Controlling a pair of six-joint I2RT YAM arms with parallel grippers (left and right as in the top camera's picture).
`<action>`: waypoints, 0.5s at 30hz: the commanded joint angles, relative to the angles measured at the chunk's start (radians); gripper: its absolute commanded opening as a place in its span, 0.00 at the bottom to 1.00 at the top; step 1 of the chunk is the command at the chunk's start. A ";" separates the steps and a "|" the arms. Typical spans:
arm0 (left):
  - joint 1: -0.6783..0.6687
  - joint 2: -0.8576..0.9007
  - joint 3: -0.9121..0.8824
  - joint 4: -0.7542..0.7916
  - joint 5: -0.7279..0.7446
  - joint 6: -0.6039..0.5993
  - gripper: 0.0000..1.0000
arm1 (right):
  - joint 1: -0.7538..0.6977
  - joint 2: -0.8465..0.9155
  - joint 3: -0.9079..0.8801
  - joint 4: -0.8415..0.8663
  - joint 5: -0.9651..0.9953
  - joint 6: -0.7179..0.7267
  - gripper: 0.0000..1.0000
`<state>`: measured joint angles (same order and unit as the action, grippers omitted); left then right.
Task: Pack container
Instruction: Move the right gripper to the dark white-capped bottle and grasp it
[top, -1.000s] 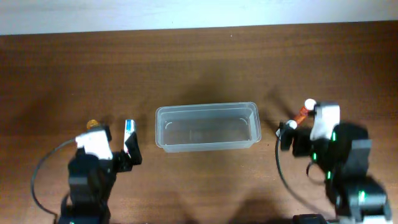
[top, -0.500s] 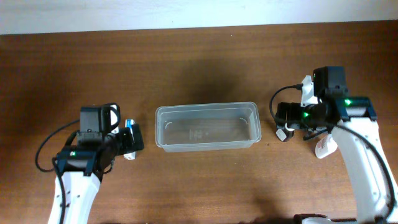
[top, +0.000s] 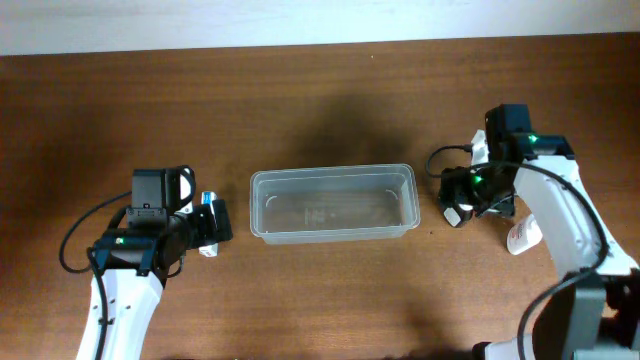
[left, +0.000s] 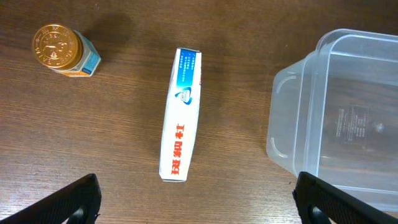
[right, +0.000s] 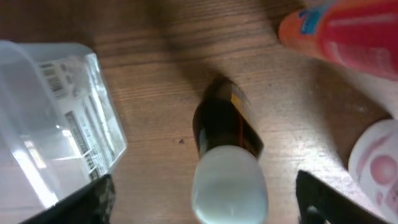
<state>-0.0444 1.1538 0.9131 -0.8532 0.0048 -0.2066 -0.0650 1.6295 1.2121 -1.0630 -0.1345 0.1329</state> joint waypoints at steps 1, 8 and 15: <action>0.005 0.003 0.019 0.000 0.011 -0.002 1.00 | -0.008 0.027 0.018 0.012 -0.012 0.000 0.76; 0.005 0.003 0.019 0.000 0.011 -0.002 1.00 | -0.008 0.027 0.018 0.023 -0.008 0.000 0.62; 0.005 0.003 0.019 0.000 0.011 -0.002 1.00 | -0.008 0.027 0.019 0.019 0.015 0.000 0.49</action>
<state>-0.0444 1.1538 0.9131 -0.8532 0.0048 -0.2066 -0.0650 1.6558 1.2121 -1.0435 -0.1326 0.1314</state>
